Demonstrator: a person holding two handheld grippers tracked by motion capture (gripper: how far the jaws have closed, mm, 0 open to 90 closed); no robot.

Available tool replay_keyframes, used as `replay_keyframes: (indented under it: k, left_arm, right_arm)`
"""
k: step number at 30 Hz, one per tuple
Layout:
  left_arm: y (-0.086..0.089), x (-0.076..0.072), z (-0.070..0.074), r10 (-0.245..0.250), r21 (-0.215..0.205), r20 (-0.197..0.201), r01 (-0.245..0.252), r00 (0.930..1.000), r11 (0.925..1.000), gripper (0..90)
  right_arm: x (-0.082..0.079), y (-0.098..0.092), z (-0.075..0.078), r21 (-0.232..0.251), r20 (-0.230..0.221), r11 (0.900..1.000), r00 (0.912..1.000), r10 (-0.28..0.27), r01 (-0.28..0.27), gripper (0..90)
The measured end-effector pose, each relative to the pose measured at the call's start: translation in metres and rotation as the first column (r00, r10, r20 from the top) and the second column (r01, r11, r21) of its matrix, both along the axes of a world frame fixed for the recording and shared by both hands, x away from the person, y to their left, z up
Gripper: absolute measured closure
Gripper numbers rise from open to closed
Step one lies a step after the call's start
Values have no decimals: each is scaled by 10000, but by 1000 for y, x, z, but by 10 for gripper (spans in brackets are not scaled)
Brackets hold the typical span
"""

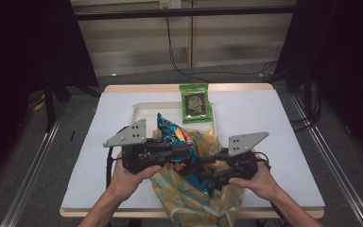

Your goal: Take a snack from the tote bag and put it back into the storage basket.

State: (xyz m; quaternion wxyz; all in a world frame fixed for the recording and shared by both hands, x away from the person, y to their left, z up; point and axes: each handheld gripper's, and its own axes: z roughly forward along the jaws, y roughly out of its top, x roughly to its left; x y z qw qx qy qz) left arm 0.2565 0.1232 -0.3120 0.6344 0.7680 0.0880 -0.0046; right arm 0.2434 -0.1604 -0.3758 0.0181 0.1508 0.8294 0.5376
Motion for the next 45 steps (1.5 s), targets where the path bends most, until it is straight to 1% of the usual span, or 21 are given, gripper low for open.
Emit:
replay_keyframes:
  k: [1, 3, 6, 10, 14, 15, 18, 20, 21, 23, 26, 29, 30, 31, 32, 33, 35, 40, 41, 44, 45]
  left_arm:
    - [-1, 0, 0, 0, 66, 28, -1, 10000, 10000, 883]
    - [-4, 1, -1, 32, 169, -18, -31, 10000, 9999, 883]
    - [-10, -1, -4, -243, 94, -69, 244, 9997, 9997, 883]
    - [-13, -2, -6, -342, 112, -105, 344, 9994, 9993, 881]
    - [-13, -5, -8, -240, 13, -193, 241, 9995, 9997, 855]
    - [-12, -6, -8, -221, 131, -210, 224, 9995, 9997, 846]
    - [-7, -9, -9, 196, 164, -353, -191, 9992, 9997, 723]
    - [-2, -13, -9, 337, 242, -272, -331, 9991, 9992, 674]
    - [1, -16, -10, 594, 293, -285, -585, 9978, 9979, 624]
    - [7, -20, -10, 1077, 432, -346, -1062, 9936, 9934, 523]
    - [16, -28, -10, 1645, 332, -406, -1632, 9855, 9860, 438]
    - [21, -37, -7, 2028, 387, -58, -2025, 9792, 9785, 455]
    - [23, -40, -7, 2109, 447, 255, -2119, 9772, 9763, 484]
    - [23, -43, -6, 2127, 501, 375, -2144, 9764, 9754, 511]
    - [24, -45, -7, 2070, 398, 277, -2080, 9780, 9773, 529]
    - [24, -46, -7, 2217, 552, 326, -2232, 9746, 9732, 567]
    - [26, -47, -10, 2283, 585, 44, -2282, 9736, 9719, 627]
    - [31, -53, -14, 2437, 420, 117, -2439, 9698, 9689, 663]
    - [32, -55, -13, 2596, 501, 143, -2600, 9656, 9643, 661]
    - [36, -59, -14, 2475, 514, 122, -2478, 9688, 9674, 680]
    - [36, -59, -15, 2535, 685, 101, -2536, 9673, 9649, 679]
  right_arm:
    - [0, 0, -1, 21, -26, 10000, 10000, 28, -28, 590]
    - [0, 0, -3, 75, -160, 9998, 9997, 197, -196, 744]
    - [-1, 4, -8, -14, -247, 9996, 9993, 266, -267, 811]
    - [1, 5, -12, 92, -363, 9997, 9991, 216, -213, 857]
    - [0, 4, -14, 181, -385, 9998, 9992, 130, -123, 900]
    - [1, 4, -15, 189, -402, 9998, 9991, 113, -105, 900]
    - [1, 3, -16, 272, -458, 9996, 9989, 64, -51, 900]
    - [1, 3, -16, 292, -485, 9995, 9988, 99, -85, 900]
    - [0, 3, -16, 289, -479, 9996, 9988, 49, -35, 900]
    - [0, 3, -17, 283, -501, 9996, 9987, 14, 1, 900]
    - [1, 2, -17, 351, -574, 9993, 9983, -96, 116, 900]
    - [1, 2, -17, 337, -547, 9991, 9982, -235, 254, 900]
    - [1, 2, -17, 342, -566, 9991, 9981, -244, 264, 900]
    - [1, 3, -17, 325, -524, 9991, 9983, -266, 283, 900]
    - [0, 3, -17, 335, -498, 9989, 9983, -307, 324, 900]
    - [0, 4, -17, 269, -512, 9991, 9982, -316, 330, 900]
    - [-1, 5, -17, 261, -450, 9990, 9984, -355, 367, 900]
    - [-2, 5, -17, 235, -434, 9984, 9978, -500, 511, 900]
    - [-2, 5, -17, 265, -475, 9986, 9979, -437, 450, 900]
    - [0, 2, -17, 384, -534, 9974, 9968, -587, 608, 900]
    - [0, 1, -16, 369, -504, 9972, 9967, -634, 653, 900]
